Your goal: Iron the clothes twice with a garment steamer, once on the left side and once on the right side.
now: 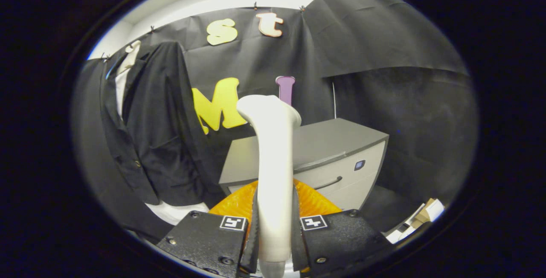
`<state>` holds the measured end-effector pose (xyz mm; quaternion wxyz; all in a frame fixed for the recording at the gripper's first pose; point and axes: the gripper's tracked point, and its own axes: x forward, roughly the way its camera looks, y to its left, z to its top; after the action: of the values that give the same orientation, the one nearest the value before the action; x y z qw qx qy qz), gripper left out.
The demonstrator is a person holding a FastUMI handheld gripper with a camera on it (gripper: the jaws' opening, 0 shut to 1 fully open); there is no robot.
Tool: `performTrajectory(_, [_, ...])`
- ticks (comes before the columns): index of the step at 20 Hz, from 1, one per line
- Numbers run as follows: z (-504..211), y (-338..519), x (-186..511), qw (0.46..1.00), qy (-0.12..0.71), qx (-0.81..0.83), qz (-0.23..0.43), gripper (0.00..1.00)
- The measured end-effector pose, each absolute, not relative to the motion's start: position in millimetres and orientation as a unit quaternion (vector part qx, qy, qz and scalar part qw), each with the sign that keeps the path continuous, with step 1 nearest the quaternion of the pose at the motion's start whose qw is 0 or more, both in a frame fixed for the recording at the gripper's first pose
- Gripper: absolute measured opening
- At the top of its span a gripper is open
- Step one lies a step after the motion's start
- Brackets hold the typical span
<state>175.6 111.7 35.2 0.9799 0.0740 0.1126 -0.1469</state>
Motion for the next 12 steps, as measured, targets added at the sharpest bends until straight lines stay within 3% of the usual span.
performTrajectory(12, [69.7, 230.3, 145.1, 0.995, 0.04, 0.029, -0.086, 0.33])
